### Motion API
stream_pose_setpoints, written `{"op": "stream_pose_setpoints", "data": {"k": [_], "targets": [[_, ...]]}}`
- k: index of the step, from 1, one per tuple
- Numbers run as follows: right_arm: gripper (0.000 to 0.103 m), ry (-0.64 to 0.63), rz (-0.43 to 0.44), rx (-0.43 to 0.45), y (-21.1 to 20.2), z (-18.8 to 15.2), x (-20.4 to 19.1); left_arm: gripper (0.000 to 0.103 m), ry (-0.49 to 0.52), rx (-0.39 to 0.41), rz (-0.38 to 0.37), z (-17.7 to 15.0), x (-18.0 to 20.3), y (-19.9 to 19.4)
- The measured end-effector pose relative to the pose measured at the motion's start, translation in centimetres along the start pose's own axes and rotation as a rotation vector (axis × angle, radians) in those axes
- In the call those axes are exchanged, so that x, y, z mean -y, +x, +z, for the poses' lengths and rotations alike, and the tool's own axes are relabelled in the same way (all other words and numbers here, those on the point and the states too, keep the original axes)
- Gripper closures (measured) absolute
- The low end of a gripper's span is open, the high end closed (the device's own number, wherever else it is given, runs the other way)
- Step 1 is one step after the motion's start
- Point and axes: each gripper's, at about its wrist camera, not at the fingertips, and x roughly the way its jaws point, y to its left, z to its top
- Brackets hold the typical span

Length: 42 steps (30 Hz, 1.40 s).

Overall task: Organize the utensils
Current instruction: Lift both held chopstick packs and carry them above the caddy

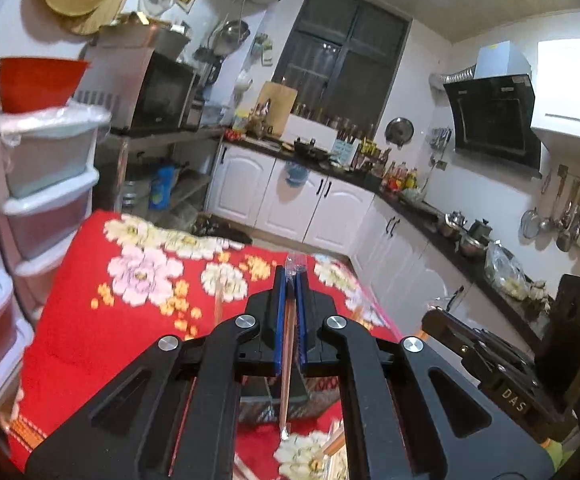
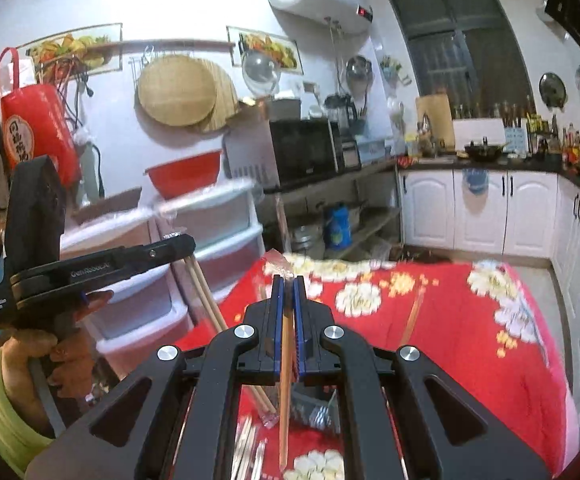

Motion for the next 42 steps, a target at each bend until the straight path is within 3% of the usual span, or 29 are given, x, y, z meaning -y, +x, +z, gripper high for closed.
{"op": "stream_pose_setpoints", "data": {"k": [9, 18, 42], "targets": [[0.098, -0.011, -0.037, 0.094, 1.0, 3.3, 0.7, 0.102, 0.034, 0.075, 0.034, 2.9, 1.1, 1.0], [0.098, -0.007, -0.092, 0.130, 2.3, 4.3, 2.6, 0.102, 0.051, 0.082, 0.027, 2.7, 2.0, 3.2], [0.098, 0.050, -0.194, 0.070, 6.4, -1.7, 6.6, 0.102, 0.034, 0.001, 0.036, -3.7, 0.8, 8.9]]}}
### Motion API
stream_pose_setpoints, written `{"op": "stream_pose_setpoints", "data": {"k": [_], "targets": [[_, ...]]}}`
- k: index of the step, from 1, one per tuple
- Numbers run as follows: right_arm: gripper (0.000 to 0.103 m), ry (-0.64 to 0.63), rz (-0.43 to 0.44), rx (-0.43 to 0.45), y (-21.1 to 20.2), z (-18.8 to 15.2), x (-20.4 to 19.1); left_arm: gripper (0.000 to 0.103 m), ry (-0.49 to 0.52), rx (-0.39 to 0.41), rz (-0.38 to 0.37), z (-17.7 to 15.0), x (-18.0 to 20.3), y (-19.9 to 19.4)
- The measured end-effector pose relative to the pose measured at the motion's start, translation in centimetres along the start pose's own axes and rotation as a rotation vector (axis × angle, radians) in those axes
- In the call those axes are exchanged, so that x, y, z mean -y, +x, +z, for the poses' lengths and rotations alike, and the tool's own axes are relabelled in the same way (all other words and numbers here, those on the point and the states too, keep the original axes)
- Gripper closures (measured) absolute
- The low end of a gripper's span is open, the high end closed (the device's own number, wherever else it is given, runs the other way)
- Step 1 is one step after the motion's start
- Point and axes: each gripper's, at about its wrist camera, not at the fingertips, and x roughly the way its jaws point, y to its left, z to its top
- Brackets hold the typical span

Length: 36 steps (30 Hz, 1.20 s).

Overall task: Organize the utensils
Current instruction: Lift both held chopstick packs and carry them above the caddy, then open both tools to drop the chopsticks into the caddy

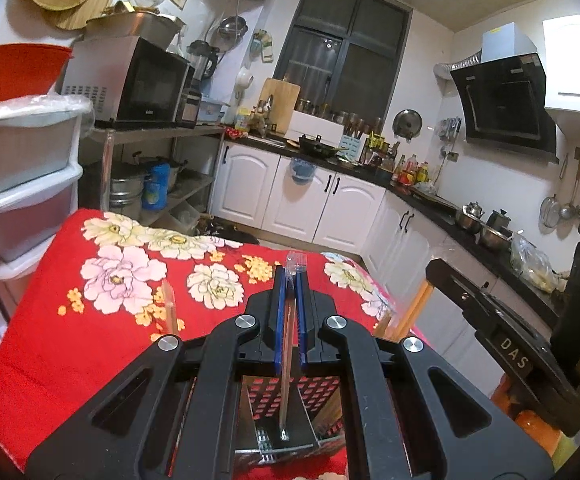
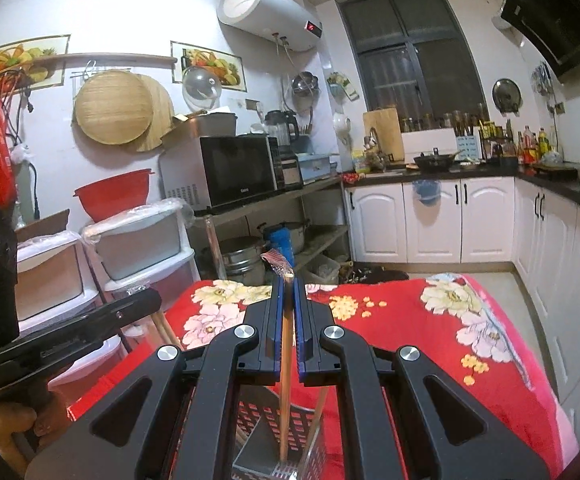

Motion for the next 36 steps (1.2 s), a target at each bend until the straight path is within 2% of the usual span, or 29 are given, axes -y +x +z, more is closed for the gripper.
{"op": "stream_pose_setpoints", "data": {"k": [12, 25, 30, 36], "targets": [[0.097, 0.027, -0.007, -0.013, 0.4, -2.1, 0.5, 0.102, -0.022, -0.027, 0.009, -2.1, -0.9, 0.5], [0.097, 0.052, -0.038, -0.079, 0.0, -5.0, 1.6, 0.102, -0.057, -0.056, 0.021, -3.5, -2.0, 0.1], [0.088, 0.059, -0.048, -0.101, -0.4, -5.6, 1.9, 0.101, -0.061, -0.061, 0.028, -3.8, -2.5, -0.4], [0.078, 0.063, -0.053, -0.118, -1.2, -6.0, 2.2, 0.090, -0.070, -0.064, 0.036, -4.3, -2.8, -1.2]]}}
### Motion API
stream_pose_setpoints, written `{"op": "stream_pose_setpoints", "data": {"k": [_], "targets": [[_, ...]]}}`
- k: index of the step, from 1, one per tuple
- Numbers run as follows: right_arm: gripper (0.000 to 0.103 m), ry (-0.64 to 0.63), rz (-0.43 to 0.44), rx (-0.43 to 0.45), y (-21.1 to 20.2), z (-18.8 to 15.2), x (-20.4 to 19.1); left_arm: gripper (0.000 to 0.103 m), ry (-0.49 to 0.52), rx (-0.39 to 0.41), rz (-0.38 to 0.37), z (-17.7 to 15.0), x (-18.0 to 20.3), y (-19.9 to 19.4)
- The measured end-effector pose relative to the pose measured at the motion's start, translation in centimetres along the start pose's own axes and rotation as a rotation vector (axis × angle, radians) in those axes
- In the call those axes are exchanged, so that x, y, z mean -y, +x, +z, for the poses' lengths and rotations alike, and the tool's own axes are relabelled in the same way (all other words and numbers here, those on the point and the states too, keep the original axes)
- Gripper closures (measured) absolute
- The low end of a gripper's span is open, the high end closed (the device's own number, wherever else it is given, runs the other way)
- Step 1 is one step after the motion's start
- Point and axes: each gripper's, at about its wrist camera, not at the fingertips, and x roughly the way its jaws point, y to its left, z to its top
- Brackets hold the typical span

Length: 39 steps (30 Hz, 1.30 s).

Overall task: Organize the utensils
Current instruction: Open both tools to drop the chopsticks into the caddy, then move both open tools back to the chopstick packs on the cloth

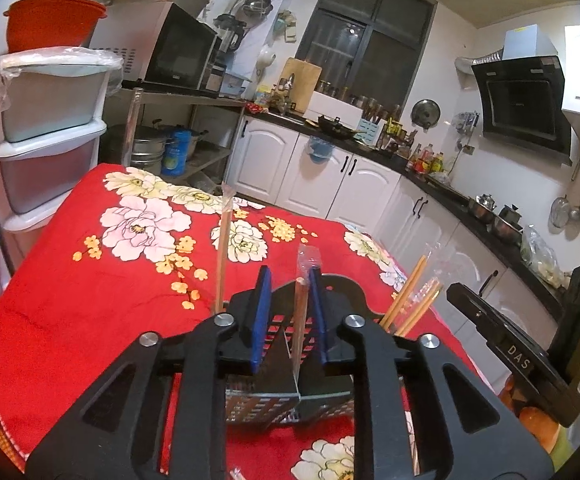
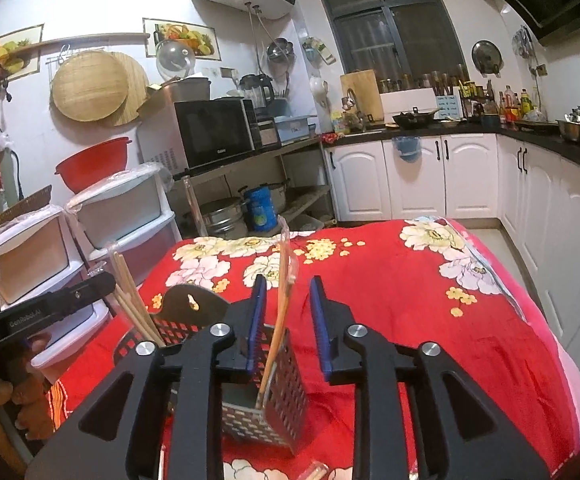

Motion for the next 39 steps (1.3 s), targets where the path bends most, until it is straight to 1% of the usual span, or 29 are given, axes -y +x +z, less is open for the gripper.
{"op": "stream_pose_setpoints", "data": {"k": [1, 7, 9, 13, 14, 16, 17, 19, 20, 22, 26, 28, 36, 39], "targets": [[0.076, 0.001, 0.000, -0.003, -0.1, 0.0, 0.1, 0.086, 0.001, 0.000, 0.001, -0.1, 0.0, -0.2], [0.068, -0.012, 0.005, -0.025, -1.0, -0.8, -0.1, 0.072, -0.001, -0.003, 0.004, -0.6, -0.1, -1.2], [0.067, -0.017, 0.008, -0.028, -1.3, -1.0, -0.2, 0.067, -0.002, -0.001, 0.004, -0.7, -0.2, -1.6], [0.060, -0.037, 0.015, -0.032, -2.1, -1.4, -0.6, 0.053, 0.005, 0.003, 0.004, -0.8, -0.2, -2.4], [0.059, -0.041, 0.016, -0.033, -2.3, -1.5, -0.6, 0.052, 0.009, 0.006, 0.006, -0.9, -0.1, -2.7], [0.057, -0.052, 0.016, -0.035, -2.6, -1.7, -0.8, 0.041, 0.013, 0.016, 0.007, -1.0, -0.1, -3.4], [0.054, -0.060, 0.015, -0.037, -2.8, -1.9, -0.9, 0.039, 0.013, 0.020, 0.005, -1.1, -0.2, -3.9], [0.051, -0.070, 0.011, -0.042, -3.1, -2.2, -1.1, 0.030, 0.014, 0.024, 0.007, -1.4, -0.2, -4.5], [0.050, -0.072, 0.010, -0.048, -3.2, -2.3, -1.1, 0.028, 0.015, 0.024, 0.009, -1.6, -0.2, -4.7], [0.046, -0.080, 0.017, -0.061, -3.6, -2.7, -1.2, 0.021, 0.014, 0.019, 0.016, -2.2, -0.4, -5.3], [0.040, -0.106, 0.027, -0.089, -4.1, -3.7, -1.7, 0.017, 0.019, -0.006, 0.034, -3.4, -0.8, -6.0], [0.037, -0.122, 0.031, -0.105, -4.3, -4.3, -2.0, 0.012, 0.019, -0.016, 0.046, -4.2, -1.3, -6.5], [0.034, -0.145, 0.060, -0.172, -4.6, -6.7, -3.2, 0.012, -0.028, -0.042, 0.087, -6.8, -3.9, -8.1], [0.034, -0.151, 0.066, -0.183, -4.6, -7.2, -3.8, 0.012, -0.040, -0.049, 0.094, -7.4, -4.5, -8.3]]}}
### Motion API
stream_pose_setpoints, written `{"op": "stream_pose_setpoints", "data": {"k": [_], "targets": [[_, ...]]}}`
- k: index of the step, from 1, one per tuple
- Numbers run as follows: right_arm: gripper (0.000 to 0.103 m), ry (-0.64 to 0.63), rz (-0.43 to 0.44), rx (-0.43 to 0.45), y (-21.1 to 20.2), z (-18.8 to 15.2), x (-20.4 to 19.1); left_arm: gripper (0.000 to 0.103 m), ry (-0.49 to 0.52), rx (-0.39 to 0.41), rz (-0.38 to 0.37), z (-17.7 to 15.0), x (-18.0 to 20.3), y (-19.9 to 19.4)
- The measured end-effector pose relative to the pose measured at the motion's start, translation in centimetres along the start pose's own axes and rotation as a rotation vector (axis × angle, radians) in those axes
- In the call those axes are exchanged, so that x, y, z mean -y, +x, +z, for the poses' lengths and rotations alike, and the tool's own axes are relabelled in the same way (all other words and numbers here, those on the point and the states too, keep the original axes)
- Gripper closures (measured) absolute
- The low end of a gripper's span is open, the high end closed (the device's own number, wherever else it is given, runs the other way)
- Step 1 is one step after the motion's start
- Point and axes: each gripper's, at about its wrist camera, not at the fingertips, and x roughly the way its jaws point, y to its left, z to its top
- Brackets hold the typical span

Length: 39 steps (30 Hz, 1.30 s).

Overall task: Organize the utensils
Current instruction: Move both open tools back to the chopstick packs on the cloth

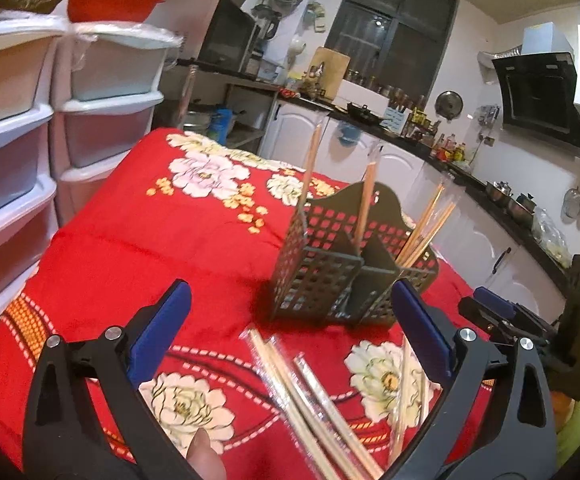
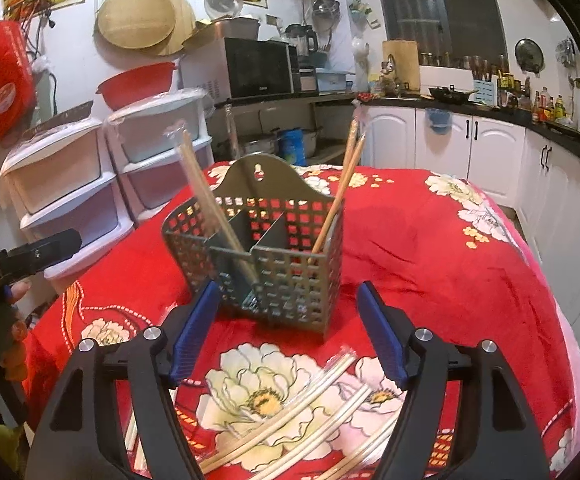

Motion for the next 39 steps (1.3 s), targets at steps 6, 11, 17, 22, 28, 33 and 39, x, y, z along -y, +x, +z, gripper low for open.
{"op": "stream_pose_setpoints", "data": {"k": [6, 11, 17, 22, 28, 33, 39], "targets": [[0.033, -0.022, 0.005, -0.034, 0.3, -0.9, -1.2, 0.012, -0.020, -0.043, 0.008, -1.7, -1.3, 0.4], [0.033, -0.039, 0.002, -0.074, 0.6, -2.1, -1.7, 0.012, -0.019, -0.091, 0.017, -3.0, -2.0, 1.2], [0.033, -0.038, -0.003, -0.135, 1.0, -3.5, -1.7, 0.012, -0.023, -0.189, 0.000, -4.8, -2.7, 2.8], [0.033, -0.022, 0.003, -0.171, 1.5, -4.4, -1.3, 0.019, -0.041, -0.277, -0.019, -5.9, -3.1, 4.2], [0.035, 0.009, 0.015, -0.215, 2.4, -5.0, -0.3, 0.058, -0.046, -0.361, -0.050, -6.6, -2.8, 5.6], [0.049, 0.052, 0.028, -0.251, 3.1, -5.2, 0.8, 0.073, -0.067, -0.409, -0.061, -6.4, -2.8, 7.3], [0.058, 0.115, 0.031, -0.293, 4.4, -5.4, 2.5, 0.074, -0.111, -0.450, -0.059, -5.5, -3.3, 9.8]]}}
